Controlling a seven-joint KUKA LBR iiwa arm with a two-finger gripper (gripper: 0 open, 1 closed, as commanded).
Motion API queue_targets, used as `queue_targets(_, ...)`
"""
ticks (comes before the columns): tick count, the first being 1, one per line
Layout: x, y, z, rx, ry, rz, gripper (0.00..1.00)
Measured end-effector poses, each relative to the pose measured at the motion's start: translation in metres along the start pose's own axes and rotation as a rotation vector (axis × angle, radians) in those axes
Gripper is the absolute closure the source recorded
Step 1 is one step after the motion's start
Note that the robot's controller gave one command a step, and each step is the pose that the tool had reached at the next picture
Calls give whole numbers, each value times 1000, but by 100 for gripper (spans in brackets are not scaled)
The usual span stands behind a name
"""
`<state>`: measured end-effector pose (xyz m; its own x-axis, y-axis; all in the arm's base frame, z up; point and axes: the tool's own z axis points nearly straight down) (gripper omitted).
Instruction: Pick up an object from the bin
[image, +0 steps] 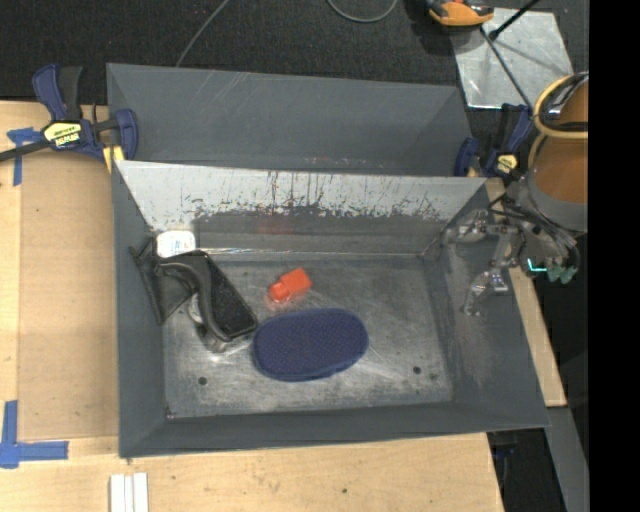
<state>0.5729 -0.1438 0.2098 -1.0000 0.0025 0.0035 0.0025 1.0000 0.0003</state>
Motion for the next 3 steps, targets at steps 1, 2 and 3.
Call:
queue_targets(1,-39,65,105,-3,-1,145,0)
queue_targets(2,-38,171,108,-4,-5,95,0)
queue_targets(3,-45,228,134,2,-11,-16,0)
